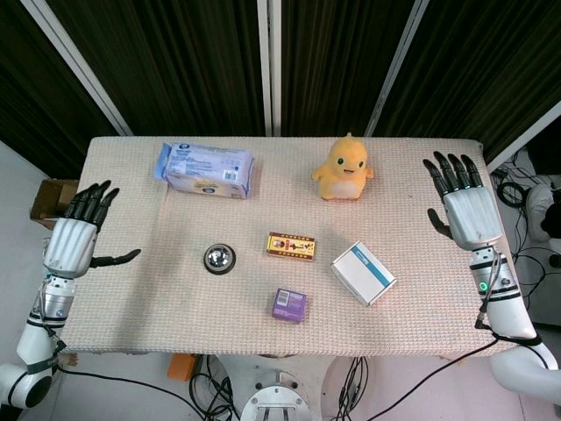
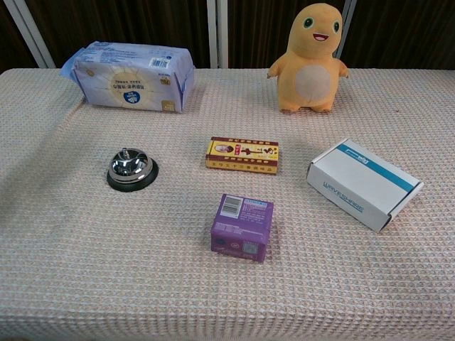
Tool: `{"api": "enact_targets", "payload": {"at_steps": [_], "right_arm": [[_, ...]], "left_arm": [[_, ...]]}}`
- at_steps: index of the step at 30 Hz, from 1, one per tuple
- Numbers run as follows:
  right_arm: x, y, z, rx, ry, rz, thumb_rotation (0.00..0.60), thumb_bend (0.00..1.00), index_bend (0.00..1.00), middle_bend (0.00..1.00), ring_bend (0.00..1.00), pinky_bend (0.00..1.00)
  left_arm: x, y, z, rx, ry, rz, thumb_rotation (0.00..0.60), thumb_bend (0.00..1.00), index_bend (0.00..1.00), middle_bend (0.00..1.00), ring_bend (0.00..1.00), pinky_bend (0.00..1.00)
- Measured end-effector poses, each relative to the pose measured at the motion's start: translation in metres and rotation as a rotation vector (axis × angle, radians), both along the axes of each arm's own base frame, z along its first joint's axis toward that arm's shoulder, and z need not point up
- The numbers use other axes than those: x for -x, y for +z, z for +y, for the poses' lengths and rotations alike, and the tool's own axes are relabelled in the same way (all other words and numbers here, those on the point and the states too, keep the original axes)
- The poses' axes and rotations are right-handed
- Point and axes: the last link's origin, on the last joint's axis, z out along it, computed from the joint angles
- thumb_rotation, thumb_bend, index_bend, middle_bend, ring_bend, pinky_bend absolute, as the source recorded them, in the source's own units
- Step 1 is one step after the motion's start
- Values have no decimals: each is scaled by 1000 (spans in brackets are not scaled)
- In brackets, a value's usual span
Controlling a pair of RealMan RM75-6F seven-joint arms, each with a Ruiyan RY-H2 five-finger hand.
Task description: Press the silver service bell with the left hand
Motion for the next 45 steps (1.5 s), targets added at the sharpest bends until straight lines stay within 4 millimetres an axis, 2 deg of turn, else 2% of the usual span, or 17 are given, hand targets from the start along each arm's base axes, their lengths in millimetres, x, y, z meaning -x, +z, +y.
{"api": "enact_targets", "payload": {"at_steps": [9, 11, 12, 15, 16, 17, 18, 19, 21, 22, 23, 28, 35, 39, 45], "right_arm": [[3, -2, 0, -5, -5, -5, 600, 250, 0, 0, 0, 0], [3, -1, 0, -2, 0, -7, 600, 253, 0, 0, 0, 0], [2, -1, 0, 0, 2, -8, 600, 253, 0, 0, 0, 0], [2, 0, 2, 4, 6, -14, 600, 257, 0, 0, 0, 0], [2, 0, 2, 4, 5, -15, 600, 257, 0, 0, 0, 0], [4, 0, 4, 3, 2, -15, 600, 256, 0, 0, 0, 0], [5, -1, 5, 2, -1, -13, 600, 255, 0, 0, 0, 0], [7, -1, 6, 0, -4, -10, 600, 255, 0, 0, 0, 0], [13, -3, 11, -5, -14, 3, 600, 255, 0, 0, 0, 0], [16, -3, 13, -6, -19, 5, 600, 255, 0, 0, 0, 0], [19, -2, 15, -5, -23, 2, 600, 259, 0, 0, 0, 0], [36, 4, 33, 21, -42, -6, 600, 274, 0, 0, 0, 0], [79, 7, 74, 32, -131, -38, 600, 271, 0, 0, 0, 0], [88, 10, 78, 34, -154, -75, 600, 271, 0, 0, 0, 0], [83, 18, 72, 47, -133, -87, 600, 274, 0, 0, 0, 0]], "left_arm": [[0, -1, -3, 7, -5, 6, 192, 0, 7, 0, 0, 120], [-1, -3, -4, 17, -8, 15, 215, 0, 7, 0, 0, 121], [-1, -5, -5, 27, -10, 21, 253, 0, 6, 0, 0, 121], [-2, -11, -8, 56, -20, 46, 453, 14, 7, 4, 7, 141], [-3, -14, -9, 67, -23, 56, 524, 32, 7, 38, 50, 192], [-3, -17, -11, 80, -24, 67, 567, 66, 7, 104, 131, 274], [-4, -22, -13, 95, -27, 76, 597, 122, 7, 208, 268, 395], [-5, -25, -14, 101, -32, 77, 600, 206, 7, 377, 479, 579], [-8, -34, -17, 111, -49, 74, 600, 341, 7, 660, 774, 829], [-8, -38, -20, 120, -54, 76, 600, 400, 7, 789, 865, 906], [-7, -43, -23, 136, -54, 82, 600, 430, 7, 836, 887, 921], [6, -77, -38, 267, -20, 151, 600, 476, 7, 873, 903, 925], [16, -100, -37, 373, 39, 209, 600, 514, 8, 880, 901, 923], [6, -115, -31, 411, 23, 244, 600, 514, 8, 881, 901, 923], [-11, -138, -25, 440, -9, 234, 600, 516, 8, 883, 901, 923]]}}
